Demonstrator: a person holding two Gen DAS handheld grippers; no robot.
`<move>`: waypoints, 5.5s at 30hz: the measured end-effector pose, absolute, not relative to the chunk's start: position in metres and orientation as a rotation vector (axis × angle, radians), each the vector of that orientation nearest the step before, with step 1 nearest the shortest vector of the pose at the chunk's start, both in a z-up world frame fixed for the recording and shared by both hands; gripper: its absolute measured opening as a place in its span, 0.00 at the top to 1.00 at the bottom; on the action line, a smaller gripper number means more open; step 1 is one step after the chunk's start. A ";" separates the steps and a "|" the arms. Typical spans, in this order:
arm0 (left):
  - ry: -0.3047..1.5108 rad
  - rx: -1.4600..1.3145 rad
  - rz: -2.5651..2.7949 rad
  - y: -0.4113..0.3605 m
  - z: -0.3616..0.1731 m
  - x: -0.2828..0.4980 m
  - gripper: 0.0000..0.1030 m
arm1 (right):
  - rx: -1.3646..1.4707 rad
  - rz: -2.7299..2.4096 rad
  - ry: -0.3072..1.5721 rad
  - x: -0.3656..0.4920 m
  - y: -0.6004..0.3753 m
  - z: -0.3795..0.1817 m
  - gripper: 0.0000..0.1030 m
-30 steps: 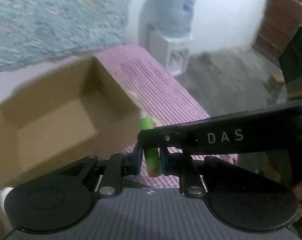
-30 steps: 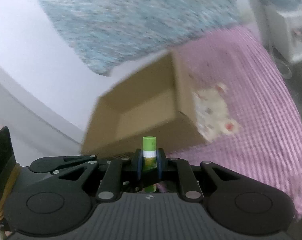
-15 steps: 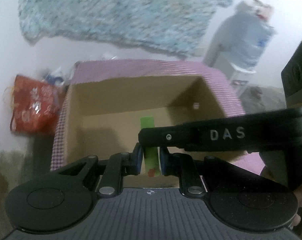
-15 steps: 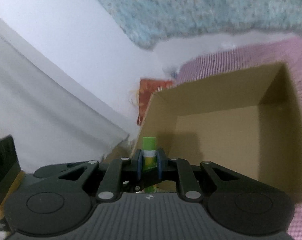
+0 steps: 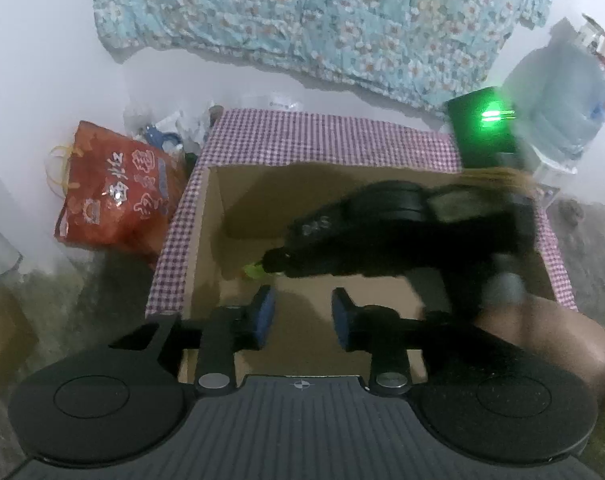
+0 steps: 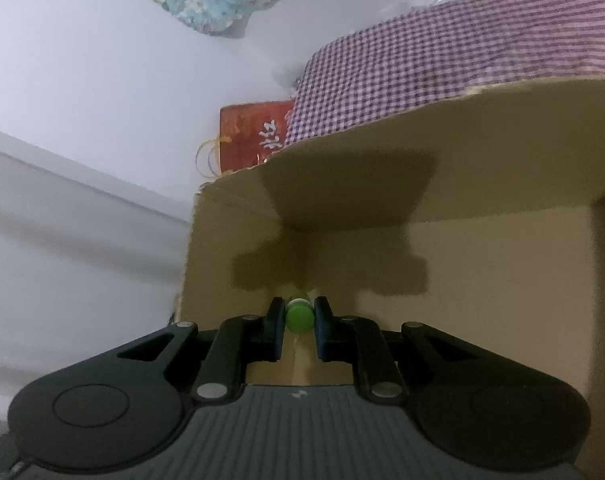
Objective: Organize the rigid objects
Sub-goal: 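Lift the stick with the right gripper and drop it into the box, then move the right gripper back to the black cylinder beside the jar and grasp it, then carry the black cylinder with the right gripper and release it into the box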
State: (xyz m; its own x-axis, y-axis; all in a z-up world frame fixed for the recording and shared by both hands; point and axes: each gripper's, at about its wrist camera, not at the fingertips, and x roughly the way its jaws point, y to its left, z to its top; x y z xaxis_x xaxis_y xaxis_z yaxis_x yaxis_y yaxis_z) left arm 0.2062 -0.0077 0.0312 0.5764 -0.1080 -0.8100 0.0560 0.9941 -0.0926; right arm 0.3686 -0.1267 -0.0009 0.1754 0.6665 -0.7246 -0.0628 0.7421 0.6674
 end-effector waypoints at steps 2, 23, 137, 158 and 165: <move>0.937 -0.065 -0.094 -0.007 0.035 0.205 0.64 | 0.545 0.548 1.311 0.372 -0.121 -0.005 0.82; 0.735 -0.182 -0.267 0.000 0.090 0.116 0.02 | 0.768 0.580 1.011 0.267 -0.242 0.118 0.60; 0.947 -0.107 -0.399 -0.044 0.032 0.171 0.73 | 0.685 0.600 1.120 0.239 -0.225 0.074 0.77; 0.894 -0.170 -0.258 0.017 0.032 0.161 0.53 | 0.618 0.438 1.481 0.372 -0.131 -0.057 0.75; 0.879 -0.211 -0.249 0.030 0.035 0.150 0.45 | 0.632 0.502 1.433 0.382 -0.114 -0.044 0.25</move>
State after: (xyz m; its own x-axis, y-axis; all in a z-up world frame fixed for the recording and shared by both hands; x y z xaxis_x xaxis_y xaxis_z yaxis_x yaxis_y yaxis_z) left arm 0.1505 0.0297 0.0350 0.6125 -0.3005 -0.7312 0.1282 0.9504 -0.2832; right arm 0.3825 -0.1141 -0.0445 0.0851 0.6636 -0.7432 0.0551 0.7416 0.6686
